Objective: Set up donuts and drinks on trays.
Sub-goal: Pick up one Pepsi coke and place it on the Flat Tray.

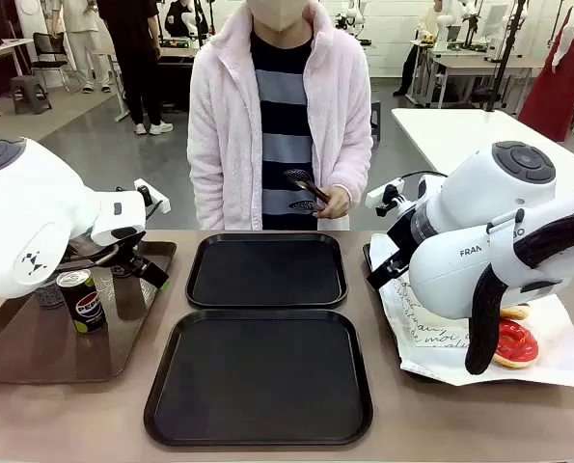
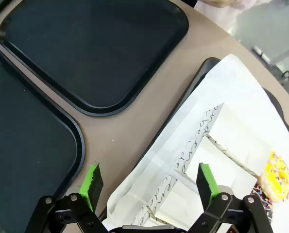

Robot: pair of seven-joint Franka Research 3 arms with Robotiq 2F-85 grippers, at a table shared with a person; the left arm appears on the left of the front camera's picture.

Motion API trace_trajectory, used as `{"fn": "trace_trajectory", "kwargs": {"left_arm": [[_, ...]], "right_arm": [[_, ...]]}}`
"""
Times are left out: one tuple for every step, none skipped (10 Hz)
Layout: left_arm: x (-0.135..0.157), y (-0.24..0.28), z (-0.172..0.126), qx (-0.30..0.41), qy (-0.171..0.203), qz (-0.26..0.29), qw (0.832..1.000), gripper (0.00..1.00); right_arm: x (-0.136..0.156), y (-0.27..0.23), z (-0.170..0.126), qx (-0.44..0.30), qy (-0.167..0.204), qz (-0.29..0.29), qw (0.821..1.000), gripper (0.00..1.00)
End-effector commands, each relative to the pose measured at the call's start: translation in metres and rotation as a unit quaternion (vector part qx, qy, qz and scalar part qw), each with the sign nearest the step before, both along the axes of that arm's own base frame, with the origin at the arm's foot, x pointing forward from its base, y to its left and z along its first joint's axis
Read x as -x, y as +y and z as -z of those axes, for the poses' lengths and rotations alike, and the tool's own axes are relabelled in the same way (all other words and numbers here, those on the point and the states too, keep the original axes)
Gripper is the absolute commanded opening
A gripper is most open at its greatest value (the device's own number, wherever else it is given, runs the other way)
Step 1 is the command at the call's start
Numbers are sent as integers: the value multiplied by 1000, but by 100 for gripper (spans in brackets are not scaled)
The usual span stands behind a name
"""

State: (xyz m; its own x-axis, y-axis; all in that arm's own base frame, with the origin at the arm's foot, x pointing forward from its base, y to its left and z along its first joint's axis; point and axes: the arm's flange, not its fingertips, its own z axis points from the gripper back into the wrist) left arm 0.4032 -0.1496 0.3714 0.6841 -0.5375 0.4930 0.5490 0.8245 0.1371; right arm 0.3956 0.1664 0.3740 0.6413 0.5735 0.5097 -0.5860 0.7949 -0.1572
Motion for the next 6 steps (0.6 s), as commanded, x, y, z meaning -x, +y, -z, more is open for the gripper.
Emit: {"fn": "trace_trajectory", "kwargs": {"left_arm": [[0,0,0,0,0,0,1000,100],[0,0,0,0,0,0,1000,100],[0,0,0,0,0,0,1000,100],[0,0,0,0,0,0,1000,100],[0,0,0,0,0,0,1000,100],[0,0,0,0,0,0,1000,100]], "right_arm": [[0,0,0,0,0,0,1000,100],[0,0,0,0,0,0,1000,100],[0,0,0,0,0,0,1000,100],[0,0,0,0,0,0,1000,100],[0,0,0,0,0,0,1000,100],[0,0,0,0,0,0,1000,100]]}}
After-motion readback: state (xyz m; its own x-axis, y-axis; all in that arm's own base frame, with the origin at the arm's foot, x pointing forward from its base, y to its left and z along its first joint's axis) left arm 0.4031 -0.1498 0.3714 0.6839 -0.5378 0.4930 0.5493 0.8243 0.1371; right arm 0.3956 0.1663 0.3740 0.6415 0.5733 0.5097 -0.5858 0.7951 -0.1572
